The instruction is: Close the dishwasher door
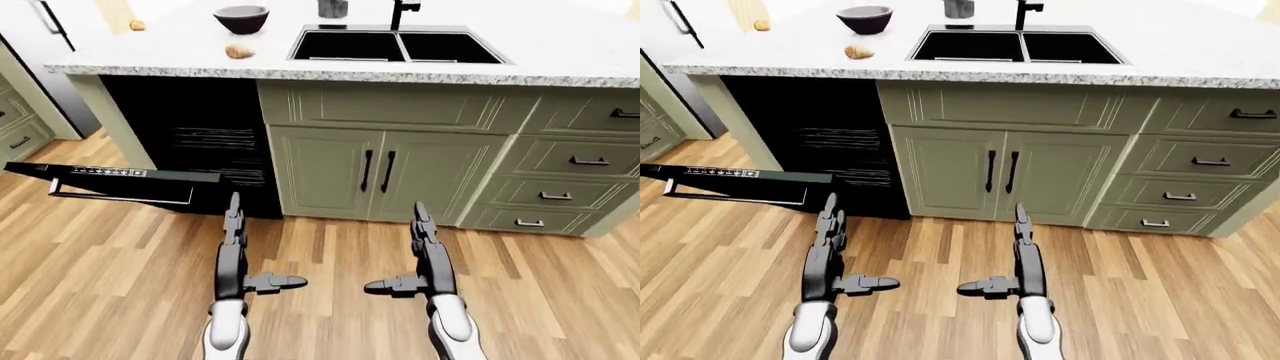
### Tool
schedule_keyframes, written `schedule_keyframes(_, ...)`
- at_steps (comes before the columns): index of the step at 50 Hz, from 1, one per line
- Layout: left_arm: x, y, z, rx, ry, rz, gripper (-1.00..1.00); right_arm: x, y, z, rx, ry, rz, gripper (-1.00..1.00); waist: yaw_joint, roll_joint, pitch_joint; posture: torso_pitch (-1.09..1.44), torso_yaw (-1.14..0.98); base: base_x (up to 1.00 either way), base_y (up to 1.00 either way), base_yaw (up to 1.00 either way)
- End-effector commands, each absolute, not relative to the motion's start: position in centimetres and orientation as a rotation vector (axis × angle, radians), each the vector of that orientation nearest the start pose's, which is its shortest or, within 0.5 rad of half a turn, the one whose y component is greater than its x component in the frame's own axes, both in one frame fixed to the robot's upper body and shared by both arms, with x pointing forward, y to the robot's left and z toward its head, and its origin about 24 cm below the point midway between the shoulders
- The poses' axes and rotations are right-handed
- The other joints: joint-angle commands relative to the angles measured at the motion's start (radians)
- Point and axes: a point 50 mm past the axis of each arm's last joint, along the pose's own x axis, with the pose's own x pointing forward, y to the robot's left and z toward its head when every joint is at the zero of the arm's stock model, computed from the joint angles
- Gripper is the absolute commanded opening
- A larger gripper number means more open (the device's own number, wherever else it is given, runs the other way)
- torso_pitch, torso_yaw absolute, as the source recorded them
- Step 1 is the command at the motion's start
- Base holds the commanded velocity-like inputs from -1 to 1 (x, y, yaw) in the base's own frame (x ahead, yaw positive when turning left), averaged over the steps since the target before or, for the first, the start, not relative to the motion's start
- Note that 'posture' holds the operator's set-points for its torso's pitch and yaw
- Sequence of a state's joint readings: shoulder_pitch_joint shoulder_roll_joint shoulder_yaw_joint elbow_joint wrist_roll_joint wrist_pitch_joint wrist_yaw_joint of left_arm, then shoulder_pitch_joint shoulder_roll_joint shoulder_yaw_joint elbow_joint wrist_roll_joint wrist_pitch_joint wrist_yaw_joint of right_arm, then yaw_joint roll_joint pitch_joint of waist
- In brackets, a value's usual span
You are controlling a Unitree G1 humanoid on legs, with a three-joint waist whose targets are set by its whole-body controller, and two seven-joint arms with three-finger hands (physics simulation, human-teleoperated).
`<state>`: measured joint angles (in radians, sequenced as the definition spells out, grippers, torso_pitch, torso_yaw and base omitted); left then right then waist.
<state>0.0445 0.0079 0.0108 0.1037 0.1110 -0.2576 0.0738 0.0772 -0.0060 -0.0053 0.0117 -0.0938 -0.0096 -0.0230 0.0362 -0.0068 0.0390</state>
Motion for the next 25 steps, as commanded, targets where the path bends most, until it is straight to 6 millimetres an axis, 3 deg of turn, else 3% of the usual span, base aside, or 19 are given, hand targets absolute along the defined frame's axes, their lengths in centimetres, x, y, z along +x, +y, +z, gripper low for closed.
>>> schedule_keyframes(1,24.40,15.35,4.65,0.115,-0.200,0.067,1.00,24.13,-15.81,3.86,-0.102,-0.012,-0.047,1.00,-0.001,-0.001,-0.010,0.00,0.00,0.00,0.00,0.66)
schedule_keyframes(4,24.29,15.45,4.89,0.116,-0.205,0.070,1.00,24.04,-15.81,3.95,-0.102,-0.013,-0.048,1.00,0.003,-0.017,-0.005,0.00,0.00,0.00,0.00,0.66)
schedule_keyframes(7,24.23,15.51,5.04,0.117,-0.209,0.073,1.00,24.03,-15.84,3.98,-0.102,-0.013,-0.048,1.00,-0.007,-0.012,-0.003,0.00,0.00,0.00,0.00,0.66)
schedule_keyframes(9,24.23,15.54,5.08,0.117,-0.210,0.074,1.00,23.99,-15.83,4.00,-0.105,-0.012,-0.049,1.00,-0.010,-0.004,-0.012,0.00,0.00,0.00,0.00,0.66)
schedule_keyframes(13,24.21,15.52,5.06,0.119,-0.210,0.073,1.00,23.97,-15.90,4.00,-0.108,-0.012,-0.051,1.00,-0.019,0.047,-0.003,0.00,0.00,0.00,0.00,0.66)
schedule_keyframes(15,24.17,15.53,5.12,0.119,-0.212,0.073,1.00,23.96,-15.87,4.04,-0.109,-0.013,-0.052,1.00,-0.018,0.084,-0.030,0.00,0.00,0.00,0.00,0.66)
schedule_keyframes(16,24.17,15.56,5.18,0.118,-0.213,0.074,1.00,23.94,-15.86,4.08,-0.108,-0.013,-0.051,1.00,-0.003,0.071,-0.018,0.00,0.00,0.00,0.00,0.66)
schedule_keyframes(17,24.15,15.57,5.21,0.117,-0.214,0.074,1.00,23.93,-15.86,4.08,-0.108,-0.014,-0.051,1.00,-0.009,0.079,-0.013,0.00,0.00,0.00,0.00,0.66)
schedule_keyframes(20,24.08,15.60,5.32,0.116,-0.216,0.075,1.00,23.90,-15.89,4.11,-0.108,-0.014,-0.052,1.00,0.004,0.049,-0.016,0.00,0.00,0.00,0.00,0.66)
schedule_keyframes(25,24.07,15.63,5.41,0.117,-0.217,0.076,1.00,23.92,-15.92,4.05,-0.109,-0.012,-0.054,1.00,-0.015,-0.006,0.002,0.00,0.00,0.00,0.00,0.66)
